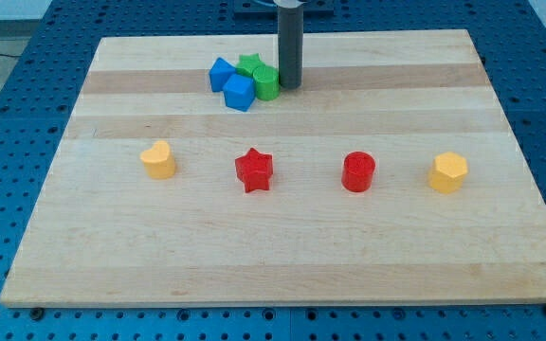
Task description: Push the yellow hexagon into the red circle
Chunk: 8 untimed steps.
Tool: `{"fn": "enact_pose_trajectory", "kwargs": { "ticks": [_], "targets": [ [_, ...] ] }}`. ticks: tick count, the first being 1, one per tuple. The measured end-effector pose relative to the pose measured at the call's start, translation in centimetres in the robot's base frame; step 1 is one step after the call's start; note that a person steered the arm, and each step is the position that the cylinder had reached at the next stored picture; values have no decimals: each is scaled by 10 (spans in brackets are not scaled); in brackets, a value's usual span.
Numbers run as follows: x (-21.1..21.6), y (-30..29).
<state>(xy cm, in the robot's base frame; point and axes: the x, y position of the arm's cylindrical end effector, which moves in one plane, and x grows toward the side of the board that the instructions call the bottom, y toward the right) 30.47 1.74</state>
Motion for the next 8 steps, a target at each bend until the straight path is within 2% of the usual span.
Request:
{"fn": "enact_pose_trajectory", "kwargs": {
  "ticks": [1, 2, 3, 4, 5, 6, 7, 8],
  "targets": [
    [0, 63],
    [0, 63],
    [26, 116],
    [70, 190],
    [108, 214],
    [151, 263],
    [162, 282],
    [163, 234]
  ]
}}
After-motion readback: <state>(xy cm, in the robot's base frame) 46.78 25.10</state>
